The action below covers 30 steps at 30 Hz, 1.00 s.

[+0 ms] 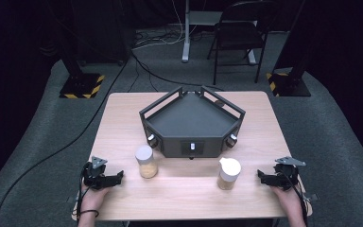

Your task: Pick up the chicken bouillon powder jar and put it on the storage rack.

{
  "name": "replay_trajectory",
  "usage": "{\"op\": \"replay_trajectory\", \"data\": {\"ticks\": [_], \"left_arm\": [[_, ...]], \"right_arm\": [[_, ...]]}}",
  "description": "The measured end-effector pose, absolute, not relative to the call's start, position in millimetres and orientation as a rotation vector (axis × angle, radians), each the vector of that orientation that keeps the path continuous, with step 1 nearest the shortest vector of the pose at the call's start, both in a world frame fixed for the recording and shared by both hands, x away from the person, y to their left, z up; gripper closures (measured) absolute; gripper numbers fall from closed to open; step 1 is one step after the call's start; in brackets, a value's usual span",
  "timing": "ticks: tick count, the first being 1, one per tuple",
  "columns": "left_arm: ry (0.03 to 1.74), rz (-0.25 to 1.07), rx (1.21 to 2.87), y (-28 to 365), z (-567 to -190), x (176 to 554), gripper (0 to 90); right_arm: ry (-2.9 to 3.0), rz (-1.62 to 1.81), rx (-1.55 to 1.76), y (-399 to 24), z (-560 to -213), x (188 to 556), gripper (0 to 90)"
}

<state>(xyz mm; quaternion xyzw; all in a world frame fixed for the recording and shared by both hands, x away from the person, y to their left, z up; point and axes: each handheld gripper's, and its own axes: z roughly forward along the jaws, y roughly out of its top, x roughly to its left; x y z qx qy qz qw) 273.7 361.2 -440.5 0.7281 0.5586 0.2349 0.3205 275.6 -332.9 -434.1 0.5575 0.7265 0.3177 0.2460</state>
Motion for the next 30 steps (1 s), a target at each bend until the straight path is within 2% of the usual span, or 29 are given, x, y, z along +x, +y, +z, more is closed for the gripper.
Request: {"op": "replay_trajectory", "data": {"ticks": [30], "left_arm": [[1.443,0.599,1.908,365.3,-440.6,274.0,3.0]], "right_arm": [[1.984,0.866,1.520,-332.7,-434.0,275.9,2.6]]}}
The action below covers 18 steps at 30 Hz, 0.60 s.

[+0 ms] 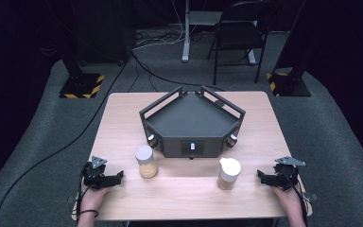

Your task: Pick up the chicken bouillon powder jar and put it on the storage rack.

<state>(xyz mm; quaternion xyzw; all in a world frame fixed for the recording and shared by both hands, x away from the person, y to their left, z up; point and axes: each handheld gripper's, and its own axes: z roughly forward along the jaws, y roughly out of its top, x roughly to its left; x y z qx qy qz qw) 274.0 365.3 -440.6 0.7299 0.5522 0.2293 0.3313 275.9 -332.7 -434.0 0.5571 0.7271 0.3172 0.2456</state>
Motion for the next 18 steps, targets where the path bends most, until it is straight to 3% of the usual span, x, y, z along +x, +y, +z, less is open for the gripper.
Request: {"op": "replay_trajectory", "data": {"ticks": [18], "left_arm": [[1.368,0.674,1.817,370.1,-410.2,249.5,4.0]], "right_arm": [[1.984,0.865,1.521,-332.5,-434.0,276.0,2.4]]}}
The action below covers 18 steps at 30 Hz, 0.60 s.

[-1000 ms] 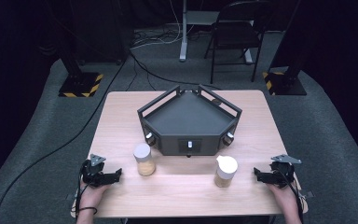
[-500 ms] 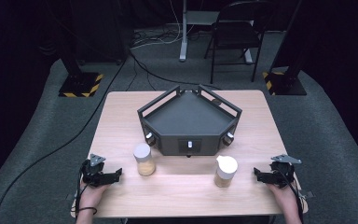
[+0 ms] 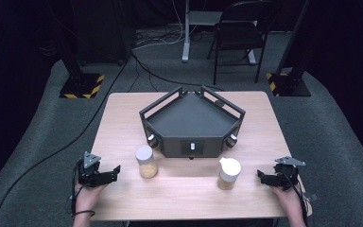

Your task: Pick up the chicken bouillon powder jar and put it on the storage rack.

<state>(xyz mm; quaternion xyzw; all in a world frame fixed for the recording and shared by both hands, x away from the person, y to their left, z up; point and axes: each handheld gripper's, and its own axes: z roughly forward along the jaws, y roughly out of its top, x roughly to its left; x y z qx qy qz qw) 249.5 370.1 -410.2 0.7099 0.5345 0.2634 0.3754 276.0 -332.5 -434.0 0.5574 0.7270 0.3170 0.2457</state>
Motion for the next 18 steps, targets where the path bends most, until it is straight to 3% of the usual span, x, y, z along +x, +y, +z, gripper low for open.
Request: {"op": "replay_trajectory", "data": {"ticks": [18], "left_arm": [[1.223,0.626,1.800,371.0,-372.7,233.5,4.7]], "right_arm": [[1.984,0.864,1.523,-332.2,-433.9,276.3,2.1]]}}
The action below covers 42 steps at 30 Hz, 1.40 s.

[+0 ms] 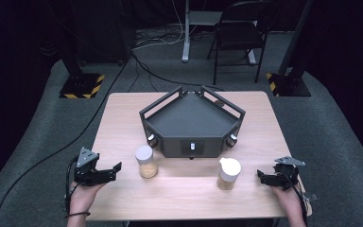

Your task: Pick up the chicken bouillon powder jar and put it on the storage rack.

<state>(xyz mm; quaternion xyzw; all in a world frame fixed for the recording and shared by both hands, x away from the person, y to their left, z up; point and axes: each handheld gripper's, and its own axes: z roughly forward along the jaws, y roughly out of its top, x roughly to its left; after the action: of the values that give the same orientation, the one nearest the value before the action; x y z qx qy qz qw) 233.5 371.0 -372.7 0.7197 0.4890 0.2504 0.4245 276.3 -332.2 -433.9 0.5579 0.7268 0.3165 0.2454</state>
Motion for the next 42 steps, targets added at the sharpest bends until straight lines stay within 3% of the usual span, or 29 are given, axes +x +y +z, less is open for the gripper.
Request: {"op": "replay_trajectory", "data": {"ticks": [19,42], "left_arm": [[1.053,0.492,1.784,357.4,-366.3,238.0,4.6],[1.038,0.549,1.802,304.1,-396.7,260.9,5.2]], "right_arm": [[1.985,0.863,1.522,-332.0,-433.8,276.6,1.9],[1.987,0.863,1.520,-332.0,-433.8,277.2,1.6]]}}
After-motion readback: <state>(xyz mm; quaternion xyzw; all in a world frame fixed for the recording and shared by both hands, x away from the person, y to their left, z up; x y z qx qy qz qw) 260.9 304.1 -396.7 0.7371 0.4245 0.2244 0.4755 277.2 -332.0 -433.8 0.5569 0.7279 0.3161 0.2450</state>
